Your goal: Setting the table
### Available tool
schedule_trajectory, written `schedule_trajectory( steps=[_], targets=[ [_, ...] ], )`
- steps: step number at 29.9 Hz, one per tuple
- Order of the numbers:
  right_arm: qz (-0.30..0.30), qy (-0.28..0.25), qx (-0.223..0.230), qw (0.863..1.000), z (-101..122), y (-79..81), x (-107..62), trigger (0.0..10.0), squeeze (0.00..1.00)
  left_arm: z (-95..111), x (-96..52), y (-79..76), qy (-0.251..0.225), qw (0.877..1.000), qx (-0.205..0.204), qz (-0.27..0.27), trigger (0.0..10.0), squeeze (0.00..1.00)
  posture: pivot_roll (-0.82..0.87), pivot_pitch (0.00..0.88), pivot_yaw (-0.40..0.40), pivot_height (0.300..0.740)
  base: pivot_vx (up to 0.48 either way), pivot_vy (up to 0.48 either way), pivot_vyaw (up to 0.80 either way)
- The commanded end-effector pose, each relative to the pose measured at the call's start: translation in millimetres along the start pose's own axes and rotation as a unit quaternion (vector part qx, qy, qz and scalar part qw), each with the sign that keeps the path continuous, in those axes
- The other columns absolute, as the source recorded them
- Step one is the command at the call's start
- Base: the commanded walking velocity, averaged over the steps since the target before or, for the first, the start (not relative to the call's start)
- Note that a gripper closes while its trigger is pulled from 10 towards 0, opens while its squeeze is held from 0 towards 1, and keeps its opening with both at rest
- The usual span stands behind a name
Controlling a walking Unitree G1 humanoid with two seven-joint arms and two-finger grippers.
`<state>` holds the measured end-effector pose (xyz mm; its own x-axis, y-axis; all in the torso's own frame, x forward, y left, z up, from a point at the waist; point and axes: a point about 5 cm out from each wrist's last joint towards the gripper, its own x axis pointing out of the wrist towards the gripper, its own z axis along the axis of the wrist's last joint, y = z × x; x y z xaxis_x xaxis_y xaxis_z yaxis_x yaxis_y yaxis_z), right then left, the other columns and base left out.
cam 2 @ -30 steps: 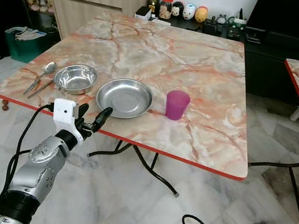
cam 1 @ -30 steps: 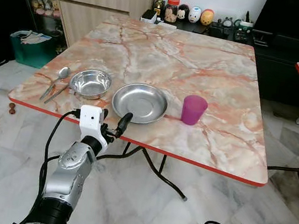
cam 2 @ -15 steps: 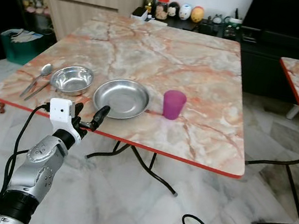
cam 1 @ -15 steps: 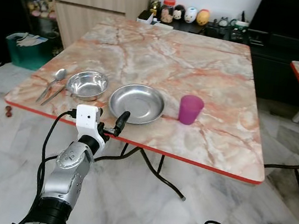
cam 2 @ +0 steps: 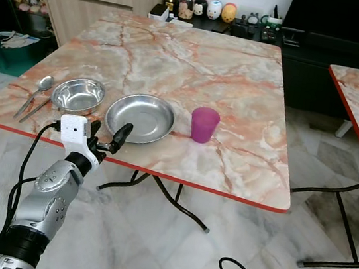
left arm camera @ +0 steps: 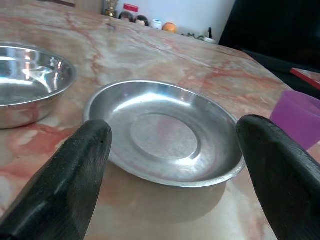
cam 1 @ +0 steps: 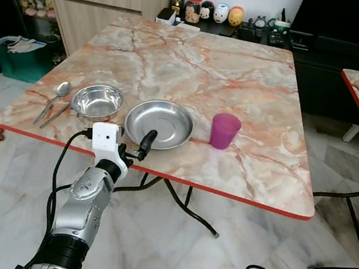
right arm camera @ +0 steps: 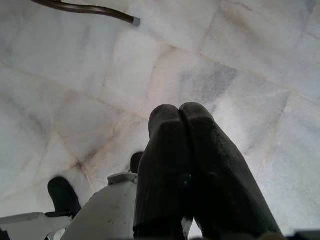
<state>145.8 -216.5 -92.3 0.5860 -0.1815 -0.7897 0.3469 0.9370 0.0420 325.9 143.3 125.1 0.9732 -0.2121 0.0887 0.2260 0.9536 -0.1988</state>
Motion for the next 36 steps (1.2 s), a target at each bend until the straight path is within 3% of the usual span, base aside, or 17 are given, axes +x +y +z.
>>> schedule_trajectory(
  steps=[1, 12, 36],
  targets=[
    [-0.005, 0.006, 0.009, 1.0, -3.7, -1.6, -1.0, 10.0, 0.0, -2.9, 0.0, 0.2, 0.009, 1.0, -0.007, 0.001, 10.0, 0.0, 0.02, 0.011, -0.022, 0.74, 0.0, 0.356, -0.73],
    [-0.016, -0.004, 0.004, 1.0, -2.2, -2.9, -1.2, 10.0, 0.0, -2.4, 0.0, 0.6, 0.009, 1.0, -0.003, 0.002, 10.0, 0.0, 0.02, 0.018, -0.022, 0.74, 0.0, 0.3, -0.13],
    [-0.007, -0.004, 0.003, 1.0, -1.7, -1.8, -1.0, 10.0, 0.0, -7.7, -3.6, -3.4, 0.023, 1.0, -0.008, -0.004, 10.0, 0.0, 0.02, 0.019, -0.024, 0.74, 0.0, 0.0, 0.0]
  ],
)
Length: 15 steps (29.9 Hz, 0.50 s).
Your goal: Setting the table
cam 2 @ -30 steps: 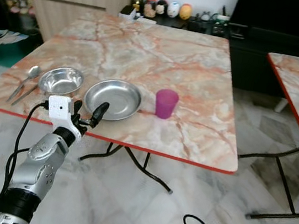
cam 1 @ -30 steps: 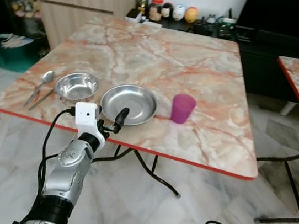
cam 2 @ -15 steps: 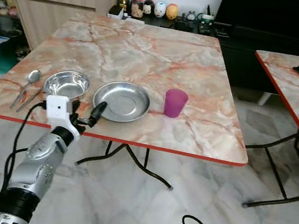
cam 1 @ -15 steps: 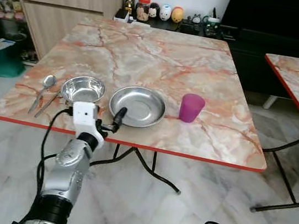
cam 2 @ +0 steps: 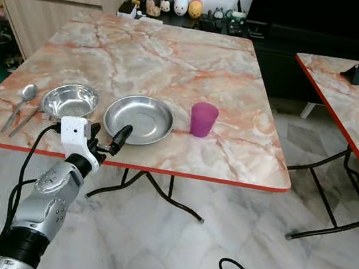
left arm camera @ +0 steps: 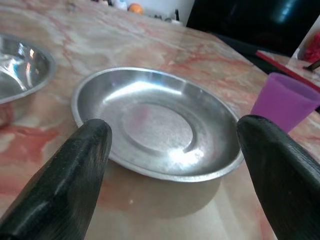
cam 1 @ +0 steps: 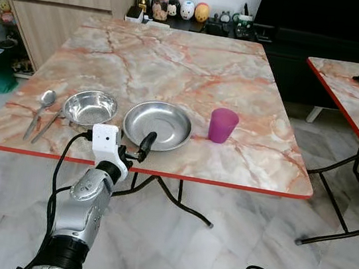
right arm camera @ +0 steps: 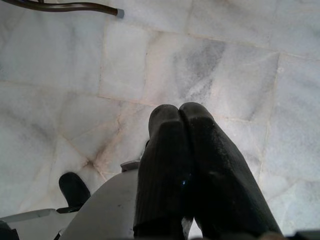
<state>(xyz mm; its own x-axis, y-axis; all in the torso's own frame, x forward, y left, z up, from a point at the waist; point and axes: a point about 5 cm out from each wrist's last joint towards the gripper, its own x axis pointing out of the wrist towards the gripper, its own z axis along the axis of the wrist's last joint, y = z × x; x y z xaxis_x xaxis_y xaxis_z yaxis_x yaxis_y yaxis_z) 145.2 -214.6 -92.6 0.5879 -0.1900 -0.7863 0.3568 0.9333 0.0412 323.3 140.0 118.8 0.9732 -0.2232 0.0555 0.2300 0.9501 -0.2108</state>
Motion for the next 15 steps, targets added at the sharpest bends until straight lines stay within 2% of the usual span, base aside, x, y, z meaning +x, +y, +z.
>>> schedule_trajectory(
  steps=[1, 6, 8, 11, 13, 15],
  targets=[
    [-0.004, -0.001, -0.001, 1.0, -0.5, -3.4, -0.5, 10.0, 0.0, -1.1, -1.1, -0.9, 0.006, 1.0, -0.002, -0.002, 10.0, 0.0, 0.02, 0.019, -0.024, 0.74, 0.0, 0.0, 0.0],
    [-0.004, -0.001, -0.001, 1.0, -0.5, -3.4, -0.5, 10.0, 0.0, -1.1, -1.1, -0.9, 0.006, 1.0, -0.002, -0.002, 10.0, 0.0, 0.02, 0.019, -0.024, 0.74, 0.0, 0.0, 0.0],
    [-0.003, 0.003, -0.008, 1.0, -0.9, -3.5, -0.5, 10.0, 0.0, -5.7, -2.8, 3.8, 0.02, 1.0, -0.006, 0.016, 10.0, 0.0, 0.02, 0.027, -0.022, 0.74, 0.0, 0.0, 0.0],
    [-0.001, 0.007, -0.011, 1.0, -1.3, -3.4, -0.4, 10.0, 0.0, -13.4, -3.9, 15.6, 0.052, 0.995, -0.041, 0.071, 10.0, 0.0, 0.02, 0.028, -0.022, 0.74, 0.0, 0.0, 0.0],
    [-0.001, 0.007, -0.011, 1.0, -1.3, -3.2, -0.4, 10.0, 0.0, -13.9, -1.9, 20.5, 0.058, 0.988, -0.105, 0.101, 10.0, 0.0, 0.02, 0.028, -0.022, 0.74, 0.0, 0.0, 0.0],
    [0.0, 0.007, -0.01, 1.0, -1.4, -3.1, -0.4, 10.0, 0.0, -12.9, -0.6, 19.9, 0.059, 0.988, -0.1, 0.099, 10.0, 0.0, 0.02, 0.027, -0.022, 0.74, 0.0, 0.0, 0.0]
  ],
)
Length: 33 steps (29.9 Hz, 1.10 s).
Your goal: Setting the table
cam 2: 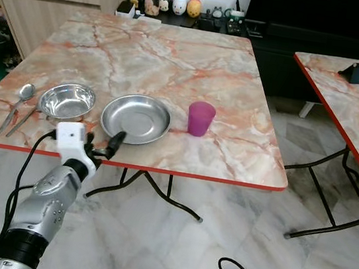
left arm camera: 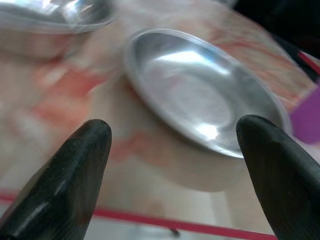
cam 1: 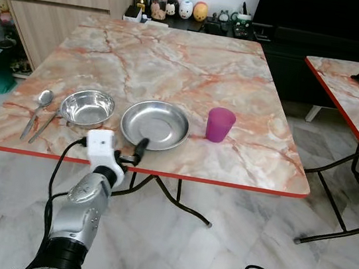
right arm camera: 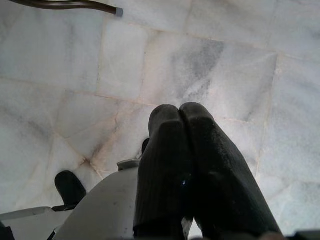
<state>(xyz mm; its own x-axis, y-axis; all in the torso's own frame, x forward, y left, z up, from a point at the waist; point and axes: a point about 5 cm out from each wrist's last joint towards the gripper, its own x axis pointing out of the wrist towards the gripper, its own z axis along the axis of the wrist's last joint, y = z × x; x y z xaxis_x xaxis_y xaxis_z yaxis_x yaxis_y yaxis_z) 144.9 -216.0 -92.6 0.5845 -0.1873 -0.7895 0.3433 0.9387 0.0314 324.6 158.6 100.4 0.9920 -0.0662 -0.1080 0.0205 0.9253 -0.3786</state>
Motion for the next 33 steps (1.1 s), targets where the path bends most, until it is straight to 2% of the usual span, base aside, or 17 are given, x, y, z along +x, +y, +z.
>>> schedule_trajectory(
  steps=[1, 7, 10, 12, 14, 15, 22, 33],
  targets=[
    [-0.001, 0.005, -0.001, 1.0, -1.6, -1.7, -0.4, 10.0, 0.0, 1.0, 2.7, -2.7, 0.006, 1.0, -0.009, -0.001, 10.0, 0.0, 0.02, 0.027, -0.022, 0.74, 0.0, 0.0, 0.0],
    [0.0, 0.005, -0.002, 1.0, -1.7, -1.6, -0.4, 10.0, 0.0, 2.3, 3.1, -5.9, 0.002, 1.0, 0.004, -0.004, 10.0, 0.0, 0.02, 0.027, -0.021, 0.74, 0.0, 0.0, 0.0],
    [0.0, 0.004, -0.001, 1.0, -1.5, -1.6, -0.5, 10.0, 0.0, 24.2, -1.2, -13.8, -0.075, 0.996, 0.029, -0.026, 10.0, 0.0, 0.02, 0.027, -0.021, 0.74, 0.0, 0.0, 0.0],
    [0.001, 0.004, -0.003, 1.0, -1.2, -2.2, -0.4, 10.0, 0.0, 45.7, -4.6, -31.6, -0.132, 0.986, 0.076, -0.065, 10.0, 0.0, 0.03, 0.03, -0.027, 0.74, 0.24, 0.0, 0.0],
    [0.001, 0.004, -0.003, 1.0, -1.1, -2.1, -0.4, 10.0, 0.0, 49.9, -4.7, -34.9, -0.142, 0.983, 0.09, -0.07, 10.0, 0.0, 0.03, 0.03, -0.026, 0.74, 0.24, 0.0, 0.0],
    [0.002, 0.004, -0.003, 1.0, -1.1, -2.0, -0.4, 10.0, 0.0, 49.8, -4.2, -35.1, -0.141, 0.982, 0.106, -0.07, 10.0, 0.0, 0.03, 0.029, -0.025, 0.74, 0.24, 0.0, 0.0],
    [0.002, 0.003, -0.002, 1.0, -1.0, -1.5, -0.3, 10.0, 0.0, 40.6, -3.4, -28.4, -0.123, 0.984, 0.111, -0.06, 10.0, 0.0, 0.02, 0.028, -0.022, 0.74, 0.273, 0.0, 0.0],
    [0.007, 0.004, -0.017, 1.0, -0.5, -1.3, -0.1, 10.0, 0.0, 39.2, -3.9, -28.2, -0.12, 0.985, 0.111, -0.06, 10.0, 0.0, 0.02, 0.028, -0.022, 0.74, 0.349, 0.0, 0.0]
  ],
)
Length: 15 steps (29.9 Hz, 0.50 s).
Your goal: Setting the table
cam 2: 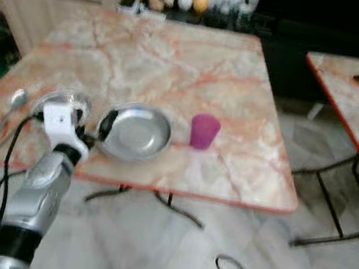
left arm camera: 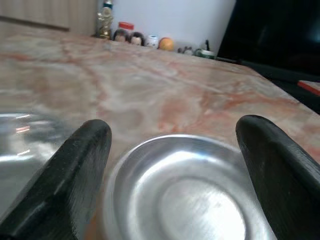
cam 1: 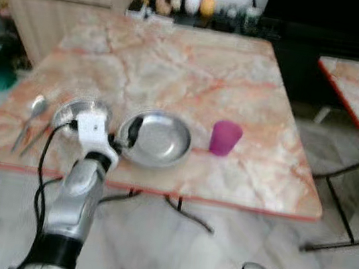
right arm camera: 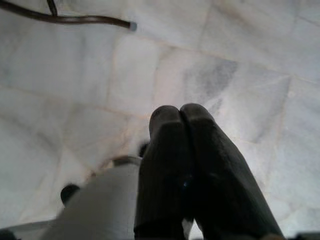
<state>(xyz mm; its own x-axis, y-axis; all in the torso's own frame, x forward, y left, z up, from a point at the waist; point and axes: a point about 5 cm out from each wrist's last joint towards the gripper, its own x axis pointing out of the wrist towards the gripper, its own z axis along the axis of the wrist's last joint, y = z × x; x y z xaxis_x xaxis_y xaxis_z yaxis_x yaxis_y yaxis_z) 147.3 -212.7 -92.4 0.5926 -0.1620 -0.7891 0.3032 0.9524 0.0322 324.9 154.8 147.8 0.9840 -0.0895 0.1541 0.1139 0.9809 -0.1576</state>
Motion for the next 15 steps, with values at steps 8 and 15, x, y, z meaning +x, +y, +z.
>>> schedule_trajectory(
  steps=[8, 15],
  targets=[
    [-0.008, 0.005, 0.006, 1.0, -2.2, -5.4, -0.9, 10.0, 0.0, -3.5, -0.5, -12.1, 0.012, 0.999, -0.027, -0.034, 10.0, 0.0, 0.02, 0.03, -0.025, 0.74, 0.042, 0.0, 0.0],
    [-0.006, 0.007, 0.003, 1.0, -2.5, -5.2, -0.9, 10.0, 0.0, -6.5, -12.8, -9.7, 0.046, 0.996, -0.049, -0.059, 10.0, 0.0, 0.03, 0.038, -0.023, 0.74, 0.0, 0.0, 0.0]
  ],
)
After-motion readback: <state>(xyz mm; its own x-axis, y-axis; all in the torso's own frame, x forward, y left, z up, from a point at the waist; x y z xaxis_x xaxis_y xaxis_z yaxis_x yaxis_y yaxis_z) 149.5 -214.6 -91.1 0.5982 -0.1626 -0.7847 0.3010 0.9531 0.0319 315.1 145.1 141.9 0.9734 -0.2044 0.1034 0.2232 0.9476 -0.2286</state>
